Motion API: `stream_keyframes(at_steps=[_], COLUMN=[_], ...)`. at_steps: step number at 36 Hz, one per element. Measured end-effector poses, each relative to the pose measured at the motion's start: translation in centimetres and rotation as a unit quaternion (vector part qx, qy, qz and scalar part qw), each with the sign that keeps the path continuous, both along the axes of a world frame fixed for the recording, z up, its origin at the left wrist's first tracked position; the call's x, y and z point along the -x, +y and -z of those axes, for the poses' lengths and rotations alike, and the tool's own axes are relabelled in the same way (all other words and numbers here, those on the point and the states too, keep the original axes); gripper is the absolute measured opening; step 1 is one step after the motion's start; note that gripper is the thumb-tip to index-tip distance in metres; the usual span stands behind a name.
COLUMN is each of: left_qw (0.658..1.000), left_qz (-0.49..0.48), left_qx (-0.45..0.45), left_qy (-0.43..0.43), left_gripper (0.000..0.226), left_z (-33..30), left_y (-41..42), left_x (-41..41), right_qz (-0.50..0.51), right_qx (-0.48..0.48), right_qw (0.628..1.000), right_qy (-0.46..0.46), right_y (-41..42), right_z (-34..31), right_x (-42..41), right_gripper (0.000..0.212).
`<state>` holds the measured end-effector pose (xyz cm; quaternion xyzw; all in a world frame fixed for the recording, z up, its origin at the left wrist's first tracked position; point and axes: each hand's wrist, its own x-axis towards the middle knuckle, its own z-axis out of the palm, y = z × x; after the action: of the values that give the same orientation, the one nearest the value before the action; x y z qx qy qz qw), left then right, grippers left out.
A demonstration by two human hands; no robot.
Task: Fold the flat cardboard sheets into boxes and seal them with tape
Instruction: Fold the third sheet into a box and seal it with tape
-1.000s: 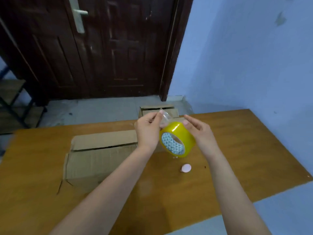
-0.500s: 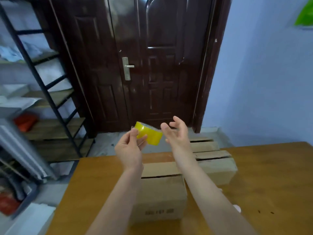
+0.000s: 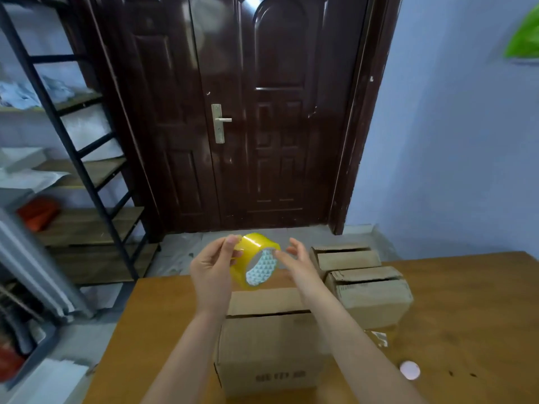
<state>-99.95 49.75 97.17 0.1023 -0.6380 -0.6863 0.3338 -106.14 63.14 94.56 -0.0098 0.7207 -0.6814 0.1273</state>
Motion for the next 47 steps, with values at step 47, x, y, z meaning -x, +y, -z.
stream_keyframes(at_steps=[47], left_qw=[0.947], left_qz=[0.122], left_qx=[-0.212], left_qy=[-0.205], left_gripper=[0.018], left_z=[1.9], left_y=[7.9], left_x=[1.2], right_qz=[0.157], right_qx=[-0.071], right_qw=[0.939], right_qy=[0.299], right_y=[10.4], right_z=[-0.9], right_x=[-2.9], right_gripper=[0.050])
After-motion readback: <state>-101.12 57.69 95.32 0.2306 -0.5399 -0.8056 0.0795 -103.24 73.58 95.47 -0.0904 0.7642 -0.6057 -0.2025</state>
